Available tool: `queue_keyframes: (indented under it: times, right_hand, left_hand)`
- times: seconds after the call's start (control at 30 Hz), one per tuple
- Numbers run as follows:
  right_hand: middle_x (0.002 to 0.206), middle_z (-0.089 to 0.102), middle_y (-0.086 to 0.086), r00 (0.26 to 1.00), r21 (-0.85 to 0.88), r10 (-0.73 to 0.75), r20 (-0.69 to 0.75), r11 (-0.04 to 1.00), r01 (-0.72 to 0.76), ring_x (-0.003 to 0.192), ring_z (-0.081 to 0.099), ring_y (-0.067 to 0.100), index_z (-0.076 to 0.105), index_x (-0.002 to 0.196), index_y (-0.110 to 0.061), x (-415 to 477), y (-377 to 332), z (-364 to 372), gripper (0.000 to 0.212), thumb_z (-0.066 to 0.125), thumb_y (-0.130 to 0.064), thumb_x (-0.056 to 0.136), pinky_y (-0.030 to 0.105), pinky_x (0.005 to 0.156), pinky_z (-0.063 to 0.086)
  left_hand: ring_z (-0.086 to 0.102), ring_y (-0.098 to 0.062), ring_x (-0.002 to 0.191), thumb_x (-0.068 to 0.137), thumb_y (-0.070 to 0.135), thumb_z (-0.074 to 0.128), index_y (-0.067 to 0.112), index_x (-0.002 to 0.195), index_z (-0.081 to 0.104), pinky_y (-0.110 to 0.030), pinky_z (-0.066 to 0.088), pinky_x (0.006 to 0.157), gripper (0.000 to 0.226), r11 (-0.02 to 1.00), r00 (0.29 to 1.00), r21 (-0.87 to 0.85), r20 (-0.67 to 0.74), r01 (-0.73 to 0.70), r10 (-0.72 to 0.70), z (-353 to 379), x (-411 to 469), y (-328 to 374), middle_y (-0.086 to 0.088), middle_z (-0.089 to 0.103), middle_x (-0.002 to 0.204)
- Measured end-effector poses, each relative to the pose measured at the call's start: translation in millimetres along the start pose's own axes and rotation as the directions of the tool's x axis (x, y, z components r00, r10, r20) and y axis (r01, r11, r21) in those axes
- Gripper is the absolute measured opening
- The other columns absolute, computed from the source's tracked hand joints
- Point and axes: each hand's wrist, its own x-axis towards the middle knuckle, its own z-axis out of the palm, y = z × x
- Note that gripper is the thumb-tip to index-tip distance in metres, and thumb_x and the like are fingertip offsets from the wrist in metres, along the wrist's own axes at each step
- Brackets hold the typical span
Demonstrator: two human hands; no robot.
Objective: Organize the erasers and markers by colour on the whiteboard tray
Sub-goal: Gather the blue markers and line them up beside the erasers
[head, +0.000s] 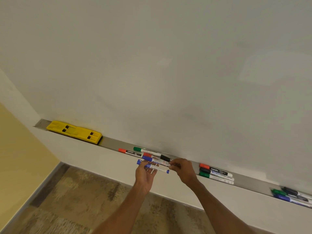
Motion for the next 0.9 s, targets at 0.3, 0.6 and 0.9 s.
queue_keyframes:
  times: [0.3,0.6,0.9]
  right_hand:
    - [0.111,0.067,0.012,0.997,-0.117,-0.063,0.051,0.991,0.069,0.089,0.053,0.013,0.067,0.111,-0.008,-5,17,-14,0.024,0.058,-0.014,0.09,0.005,0.062,0.039]
    - [0.103,0.067,0.013,0.995,-0.102,-0.089,0.037,0.99,0.093,0.091,0.059,0.023,0.069,0.109,-0.008,-24,43,-43,0.023,0.057,-0.009,0.09,0.007,0.069,0.036]
    - [0.11,0.067,0.009,0.991,-0.005,0.003,-0.131,1.0,-0.004,0.098,0.06,0.019,0.068,0.108,-0.008,-61,95,-104,0.022,0.056,-0.014,0.091,0.012,0.075,0.04]
  left_hand:
    - [0.06,-0.037,0.11,0.092,0.005,0.052,0.006,0.117,0.059,-0.044,0.052,0.086,0.026,0.993,0.995,0.086,0.068,-0.08,0.074,16,-6,-23,-0.018,0.064,0.118]
    - [0.062,-0.034,0.108,0.089,0.006,0.057,0.007,0.107,0.061,-0.042,0.055,0.084,0.018,0.971,0.99,0.219,0.121,-0.095,0.069,32,-5,-62,-0.019,0.065,0.116]
    - [0.059,-0.035,0.113,0.092,0.007,0.053,-0.003,0.124,0.048,-0.037,0.06,0.071,0.034,0.977,0.993,0.211,0.117,0.001,-0.026,63,-16,-127,-0.022,0.061,0.121]
